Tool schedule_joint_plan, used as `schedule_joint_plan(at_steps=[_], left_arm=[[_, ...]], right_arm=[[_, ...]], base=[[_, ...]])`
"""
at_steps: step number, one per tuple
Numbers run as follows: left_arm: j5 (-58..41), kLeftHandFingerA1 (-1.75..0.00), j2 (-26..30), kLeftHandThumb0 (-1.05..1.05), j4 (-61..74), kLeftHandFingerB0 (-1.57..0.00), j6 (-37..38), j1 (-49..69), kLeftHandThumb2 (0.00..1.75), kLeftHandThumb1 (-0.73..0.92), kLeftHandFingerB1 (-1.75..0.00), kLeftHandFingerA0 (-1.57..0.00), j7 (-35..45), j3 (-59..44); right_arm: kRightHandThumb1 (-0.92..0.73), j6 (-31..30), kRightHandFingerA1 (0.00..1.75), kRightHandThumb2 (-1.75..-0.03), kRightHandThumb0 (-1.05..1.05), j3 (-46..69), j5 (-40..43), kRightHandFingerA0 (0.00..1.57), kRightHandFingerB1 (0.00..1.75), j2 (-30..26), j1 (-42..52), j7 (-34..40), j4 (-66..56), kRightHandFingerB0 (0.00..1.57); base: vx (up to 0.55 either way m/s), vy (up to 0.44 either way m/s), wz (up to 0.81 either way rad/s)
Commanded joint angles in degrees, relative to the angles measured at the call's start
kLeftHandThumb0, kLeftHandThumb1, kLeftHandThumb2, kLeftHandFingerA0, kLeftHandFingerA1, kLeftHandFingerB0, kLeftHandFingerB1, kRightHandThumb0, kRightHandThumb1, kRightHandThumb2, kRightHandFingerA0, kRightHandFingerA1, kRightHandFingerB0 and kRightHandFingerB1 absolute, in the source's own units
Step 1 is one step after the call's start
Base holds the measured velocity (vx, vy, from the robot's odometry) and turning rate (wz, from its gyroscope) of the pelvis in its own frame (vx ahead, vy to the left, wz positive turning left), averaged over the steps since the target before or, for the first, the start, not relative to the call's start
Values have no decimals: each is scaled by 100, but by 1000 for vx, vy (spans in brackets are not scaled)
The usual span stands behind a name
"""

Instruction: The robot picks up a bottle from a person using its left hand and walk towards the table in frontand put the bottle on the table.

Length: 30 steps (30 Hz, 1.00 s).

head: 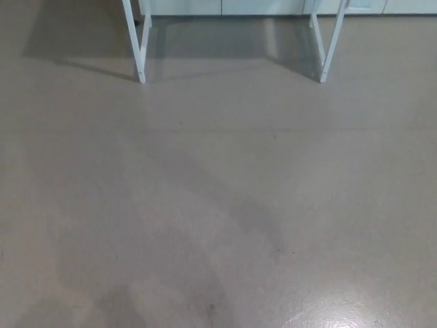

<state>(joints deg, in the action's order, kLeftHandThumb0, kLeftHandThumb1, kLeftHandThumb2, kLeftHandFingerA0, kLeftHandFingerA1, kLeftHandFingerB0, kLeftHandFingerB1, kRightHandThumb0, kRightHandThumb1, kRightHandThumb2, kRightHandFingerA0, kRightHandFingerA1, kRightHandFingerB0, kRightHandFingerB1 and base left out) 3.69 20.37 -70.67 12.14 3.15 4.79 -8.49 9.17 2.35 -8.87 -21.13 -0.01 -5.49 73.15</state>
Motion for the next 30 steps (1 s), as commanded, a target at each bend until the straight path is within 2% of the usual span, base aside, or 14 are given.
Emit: schedule_joint_plan(at_steps=[1, 4, 5, 7, 8, 15, 16, 20, 21, 22, 24, 25, 26, 30], left_arm=[[323, -49, 125, -31, 28, -23, 464, -2, 59, 63, -31, -60, -45, 356], [398, -65, 164, -23, -34, -10, 502, 24, 91, 46, -47, -51, -104, 538], [383, -45, 167, -30, -65, -23, 497, 14, 59, 63, -31, -61, -113, 559], [332, -45, 159, -34, -34, -23, 498, 28, 63, 64, -33, -58, -142, 558], [223, -44, 136, -27, -36, -23, 486, 31, 58, 62, -31, -60, -72, 478], [86, -82, 111, -20, -53, -8, 613, 43, 90, 44, -47, -62, 152, 405], [218, -39, 142, -43, -55, -17, 655, 60, 67, 50, -36, -25, 56, 506], [89, -36, 87, -48, 303, -12, 1032, 233, 67, 49, -34, -17, 237, 453], [-183, -30, -53, -45, 1070, -14, 1454, 510, 58, 55, -27, -18, 447, 334], [-406, -48, -178, -27, 1688, 0, 1556, 684, 90, 38, -48, -1, 622, 270], [-961, -31, -263, -47, 3757, -7, 1452, 1411, 59, 54, -21, -14, 1281, 403], [-1205, -42, -235, -49, 4499, 0, 1302, 1648, 77, 38, -31, -3, 1523, 503], [-1347, -37, -138, -60, 5309, -2, 1169, 1875, 77, 41, -23, -2, 1639, 647], [-1948, -29, 344, -52, 7991, -2, 621, 2304, 59, 50, -18, -5, 1994, 1140]], right_arm=[[-60, 174, 58, -91, -53, 5, -2, 51, 50, -193, -10, -18, 73, 34], [-60, 153, 58, -91, -53, -19, -19, 51, 50, -210, 19, -34, 83, 34], [-73, 163, 45, -63, -48, -20, -12, 57, 37, -212, 28, -50, 74, 40], [-60, 173, 58, -90, -51, -36, -23, 51, 50, -195, 7, -55, 83, 36], [-73, 185, 45, -62, -47, -46, -28, 58, 37, -198, 20, -63, 73, 43], [-59, 188, 58, -90, -52, -106, -21, 52, 50, -218, 9, -140, 69, 36], [-59, 218, 59, -89, -51, -102, -11, 52, 51, -203, 22, -153, 76, 38], [-73, 237, 46, -62, -48, -130, -30, 57, 37, -217, 36, -175, 60, 42], [-73, 232, 46, -62, -48, -161, -59, 59, 37, -217, 16, -152, 73, 44], [-73, 224, 46, -62, -48, -170, -61, 59, 38, -228, -6, -151, 57, 44], [-73, 256, 46, -63, -49, -267, -158, 60, 39, -255, 6, -71, 60, 46], [-59, 245, 59, -90, -52, -266, -149, 53, 52, -258, 10, -77, 73, 41], [-73, 219, 46, -62, -49, -258, -134, 59, 39, -257, 2, -81, 82, 46], [-74, 132, 46, -62, -47, -240, -106, 56, 39, -307, -18, -119, 128, 45]], base=[[0, 0, 0], [0, 0, 0], [0, 0, 0], [0, 0, 0], [0, 0, 0], [0, 0, 0], [0, 0, 0], [0, 0, 0], [0, 0, 0], [0, 0, 0], [0, 0, 0], [0, 0, 0], [0, 0, 0], [0, 0, 0]])
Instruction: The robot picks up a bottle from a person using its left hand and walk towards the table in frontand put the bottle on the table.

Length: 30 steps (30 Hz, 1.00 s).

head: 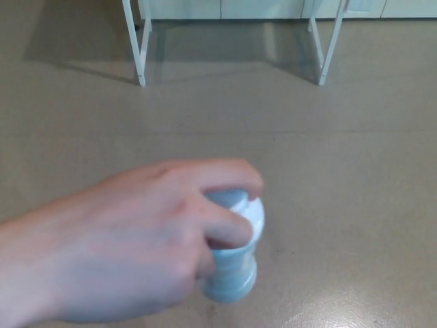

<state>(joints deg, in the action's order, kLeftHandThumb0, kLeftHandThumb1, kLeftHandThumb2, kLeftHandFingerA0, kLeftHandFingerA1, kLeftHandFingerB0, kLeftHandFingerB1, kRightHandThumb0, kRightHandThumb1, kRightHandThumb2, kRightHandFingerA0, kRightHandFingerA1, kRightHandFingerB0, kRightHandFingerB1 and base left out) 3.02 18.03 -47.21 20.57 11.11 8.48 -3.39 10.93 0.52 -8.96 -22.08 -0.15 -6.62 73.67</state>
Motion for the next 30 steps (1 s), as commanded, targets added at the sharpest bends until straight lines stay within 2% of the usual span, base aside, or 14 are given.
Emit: schedule_joint_plan(at_steps=[1, 3, 5, 7, 10, 11, 14, 15, 16, 18, 20, 24, 25, 30], left_arm=[[-1934, -37, 621, -52, 5993, 0, -390, 1540, 75, 35, -21, -1, 1586, 666], [-1943, -41, 716, -48, 6725, 0, -745, 1564, 75, 33, -25, 0, 1446, 735], [-1719, -41, 847, -53, 7412, -4, -1098, 1359, 74, 34, -19, 0, 1347, 822], [-1648, -42, 850, -59, 7561, -8, -1237, 1269, 72, 36, -12, -2, 1331, 858], [-1438, -45, 792, -55, 7861, -2, -1447, 988, 74, 35, -19, -5, 1325, 1038], [-1364, -45, 777, -60, 7956, -9, -1555, 889, 70, 37, -12, -9, 1322, 1076], [-1168, -47, 696, -52, 8130, 0, -1817, 573, 74, 34, -23, -8, 1334, 1243], [-1126, -43, 675, -58, 8180, -5, -1905, 475, 67, 39, -19, -10, 1344, 1290], [-1079, -40, 654, -54, 8241, -5, -1997, 408, 55, 45, -19, -16, 1340, 1331], [-995, -39, 618, -53, 8335, -5, -2164, 312, 54, 46, -19, -16, 1338, 1409], [-991, -46, 663, -54, 8631, -4, -2652, 193, 72, 34, -20, -7, 1381, 1573], [-1014, -42, 726, -57, 9024, -7, -3210, 76, 64, 41, -19, -10, 1392, 1723], [-1036, -47, 725, -55, 9080, -3, -3291, 51, 72, 35, -20, -9, 1382, 1746], [-901, -49, 766, -55, 9486, -1, -3649, -98, 77, 35, -26, -12, 1356, 1933]], right_arm=[[-73, -57, 46, -62, -48, -53, -92, 57, 39, -215, -12, -4, 85, 46], [-73, -64, 46, -62, -47, -49, -91, 58, 40, -222, -20, -1, 103, 48], [-72, -14, 47, -62, -46, -62, -104, 62, 40, -224, -11, 15, 91, 51], [-72, -12, 48, -62, -46, -66, -103, 62, 41, -218, -17, 10, 76, 51], [-72, 30, 48, -62, -47, -147, -184, 63, 40, -207, -26, 90, 44, 50], [-72, 58, 48, -62, -47, -166, -200, 63, 40, -197, -38, 117, 20, 50], [-72, 97, 49, -62, -45, -178, -209, 64, 40, -161, -79, 177, 16, 49], [-73, 109, 49, -62, -45, -192, -224, 66, 41, -151, -95, 210, 20, 50], [-72, 124, 51, -62, -45, -197, -226, 67, 41, -145, -93, 230, 11, 50], [-71, 143, 51, -62, -44, -186, -212, 68, 41, -129, -86, 259, -1, 51], [-71, 145, 53, -62, -44, -195, -224, 71, 42, -107, -121, 340, 31, 53], [-71, 175, 51, -62, -44, -149, -164, 70, 41, -91, -142, 376, 16, 52], [-71, 173, 51, -62, -43, -136, -148, 69, 41, -85, -153, 373, 20, 52], [-71, 175, 51, -62, -44, -180, -181, 73, 41, -84, -208, 420, -21, 54]], base=[[0, 0, 0], [0, 0, 0], [0, 0, 0], [0, 0, 0], [0, 0, 0], [0, 0, 0], [0, 0, 0], [0, 0, 0], [0, 0, 0], [0, 0, 0], [0, 0, 0], [0, 0, 0], [0, 0, 0], [0, 0, 0]])
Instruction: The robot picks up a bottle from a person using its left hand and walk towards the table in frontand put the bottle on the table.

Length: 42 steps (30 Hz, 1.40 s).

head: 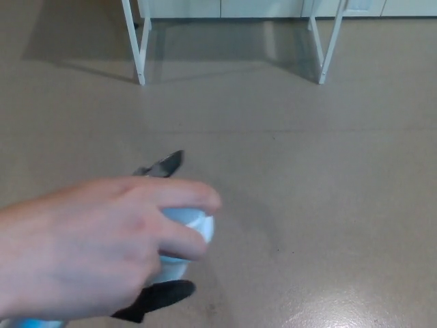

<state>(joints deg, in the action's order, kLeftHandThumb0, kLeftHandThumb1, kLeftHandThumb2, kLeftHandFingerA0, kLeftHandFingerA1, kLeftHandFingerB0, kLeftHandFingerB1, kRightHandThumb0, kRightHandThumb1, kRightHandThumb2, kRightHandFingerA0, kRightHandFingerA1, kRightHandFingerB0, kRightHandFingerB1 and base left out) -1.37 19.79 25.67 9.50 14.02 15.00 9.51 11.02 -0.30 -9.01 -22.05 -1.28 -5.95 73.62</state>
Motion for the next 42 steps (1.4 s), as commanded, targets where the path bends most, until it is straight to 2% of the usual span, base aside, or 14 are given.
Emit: schedule_joint_plan(at_steps=[1, 2, 3, 5, 6, 7, 8, 9, 10, 13, 14, 15, 19, 42], left_arm=[[-455, -49, 598, -55, 2234, -1, -2583, -409, 77, 35, -26, -12, 696, 651], [-281, -40, 641, -60, 2374, -6, -2665, -481, 55, 47, -21, -18, 735, 729], [-296, -46, 657, -61, 2452, -6, -2800, -532, 70, 38, -22, -14, 735, 759], [-344, -40, 661, -56, 2549, -5, -3024, -619, 54, 45, -22, -17, 722, 807], [-268, -48, 617, -60, 2538, -5, -3090, -672, 70, 39, -24, -16, 703, 898], [-216, -50, 596, -33, 2529, 0, -3109, -693, 88, 30, -49, -6, 687, 927], [-84, -52, 554, -56, 2537, -6, -3178, -722, 75, 50, -35, -31, 633, 983], [0, -52, 530, -56, 2552, -6, -3223, -726, 75, 50, -35, -31, 592, 1016], [224, -61, 470, -23, 2554, -33, -3252, -766, 63, 79, -34, -91, 518, 1082], [484, -90, 351, -9, 2565, -65, -3329, -817, 65, 84, -50, -120, 346, 1177], [532, -90, 327, -9, 2575, -65, -3366, -825, 65, 84, -50, -120, 303, 1196], [610, -120, 281, 0, 2568, -79, -3386, -825, 70, 82, -67, -112, 238, 1227], [758, -134, 40, -2, 2438, -75, -3328, -725, 74, 81, -86, -90, -59, 1326], [577, -139, -339, -8, 2245, -71, -3187, 434, 70, 83, -101, -94, -173, 1073]], right_arm=[[-71, 160, 51, -62, -44, -104, -178, 73, 41, -81, -110, 361, -14, 54], [-72, 175, 50, -62, -44, -164, -232, 71, 42, -85, -126, 380, -25, 55], [-72, 178, 50, -62, -44, -179, -240, 71, 42, -87, -138, 397, -39, 55], [-71, 169, 50, -61, -43, -212, -260, 73, 42, -90, -166, 453, -55, 56], [-71, 162, 50, -61, -43, -235, -276, 73, 42, -82, -187, 501, -65, 56], [-72, 149, 50, -61, -43, -231, -267, 72, 42, -75, -202, 508, -63, 56], [-72, 142, 48, -61, -43, -222, -244, 71, 42, -63, -221, 511, -55, 56], [-72, 156, 48, -61, -43, -219, -234, 71, 42, -60, -221, 511, -51, 56], [-72, 146, 47, -61, -42, -231, -239, 69, 42, -45, -239, 536, -41, 57], [-72, 154, 47, -60, -43, -231, -219, 70, 40, -36, -271, 537, -34, 55], [-72, 140, 47, -60, -43, -229, -210, 70, 40, -36, -291, 525, -36, 55], [-72, 113, 47, -61, -43, -237, -217, 70, 40, -34, -322, 534, -34, 55], [-72, 100, 47, -62, -42, -251, -223, 70, 42, -48, -427, 504, -33, 56], [-68, 26, 48, -63, -44, -354, -292, 72, 42, -129, -454, 449, 56, 55]], base=[[0, 0, 0], [0, 0, 0], [0, 0, 0], [0, 0, 0], [0, 0, 0], [0, 0, 0], [0, 0, 0], [0, 0, 0], [0, 0, 0], [0, 0, 0], [0, 0, 0], [0, 0, 0], [0, 0, 0], [0, 0, -1]])
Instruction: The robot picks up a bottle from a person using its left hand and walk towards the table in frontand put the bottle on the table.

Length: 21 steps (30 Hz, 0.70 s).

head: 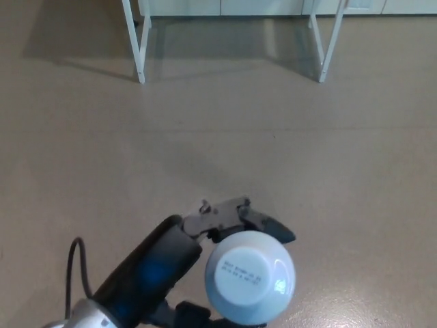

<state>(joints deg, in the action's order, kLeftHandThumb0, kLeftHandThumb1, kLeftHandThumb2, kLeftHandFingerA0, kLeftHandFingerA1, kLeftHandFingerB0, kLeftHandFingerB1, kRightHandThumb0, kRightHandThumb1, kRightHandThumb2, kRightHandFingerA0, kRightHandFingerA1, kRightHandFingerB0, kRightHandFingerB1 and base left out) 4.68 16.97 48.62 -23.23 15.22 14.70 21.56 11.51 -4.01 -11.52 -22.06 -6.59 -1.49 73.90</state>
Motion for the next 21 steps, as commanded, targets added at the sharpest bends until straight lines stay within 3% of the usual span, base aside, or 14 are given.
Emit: schedule_joint_plan(at_steps=[1, 6, 9, 12, 17, 21], left_arm=[[-76, -140, -87, -9, -167, -70, 167, 425, 69, 85, -101, -95, -168, -228], [-268, -139, -329, -8, -691, -71, 283, 568, 71, 85, -106, -96, -188, -676], [-365, -138, -519, -11, -1045, -73, 438, 799, 67, 83, -99, -98, -274, -1016], [-471, -135, -665, -13, -1342, -75, 624, 956, 64, 84, -91, -100, -268, -1374], [-648, -140, -803, -16, -1524, -72, 671, 1112, 67, 84, -97, -100, -241, -1877], [-824, -141, -894, -16, -1603, -72, 681, 1158, 67, 84, -95, -98, -153, -2119]], right_arm=[[-68, -33, 49, -63, -44, 34, -19, 73, 42, -141, 105, -30, 16, 55], [-69, -21, 48, -63, -43, 15, -40, 72, 42, -174, 123, -82, -1, 56], [-67, -41, 48, -62, -43, 0, -53, 71, 42, -159, 184, -59, 20, 55], [-67, -64, 49, -64, -46, -101, -141, 73, 43, -147, 177, -43, 36, 54], [-67, -33, 50, -63, -46, -94, -116, 73, 43, -131, 154, -132, 46, 56], [-70, -44, 49, -61, -44, -144, -171, 75, 42, -158, 154, -194, 69, 59]], base=[[0, 0, -6], [0, 0, 9], [39, 89, -5], [97, 217, -23], [265, 396, -27], [213, 115, 7]])
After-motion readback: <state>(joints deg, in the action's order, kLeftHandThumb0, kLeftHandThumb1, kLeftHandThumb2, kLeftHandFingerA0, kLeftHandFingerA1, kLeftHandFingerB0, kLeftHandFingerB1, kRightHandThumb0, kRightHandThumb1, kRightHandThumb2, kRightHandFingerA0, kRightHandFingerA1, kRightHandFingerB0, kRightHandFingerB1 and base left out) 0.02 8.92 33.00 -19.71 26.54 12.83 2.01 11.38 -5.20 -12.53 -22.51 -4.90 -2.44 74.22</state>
